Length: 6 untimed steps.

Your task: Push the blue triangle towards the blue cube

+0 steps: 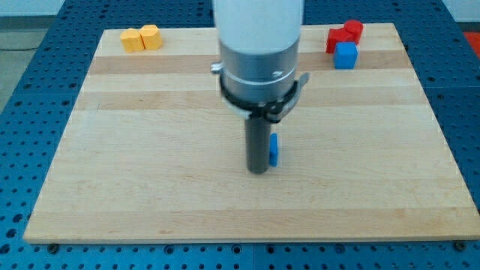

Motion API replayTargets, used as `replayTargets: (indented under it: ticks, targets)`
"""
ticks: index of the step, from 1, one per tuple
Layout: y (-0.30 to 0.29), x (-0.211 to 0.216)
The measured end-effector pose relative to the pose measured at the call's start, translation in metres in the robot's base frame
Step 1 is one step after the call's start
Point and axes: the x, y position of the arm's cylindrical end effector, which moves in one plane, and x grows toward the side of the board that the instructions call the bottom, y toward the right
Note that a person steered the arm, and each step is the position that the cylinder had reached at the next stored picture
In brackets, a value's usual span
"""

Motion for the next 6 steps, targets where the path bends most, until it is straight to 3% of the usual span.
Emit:
replayTargets:
  ticks: [2, 6]
  targets:
    - [0.049, -0.052]
    - [0.082, -0.144]
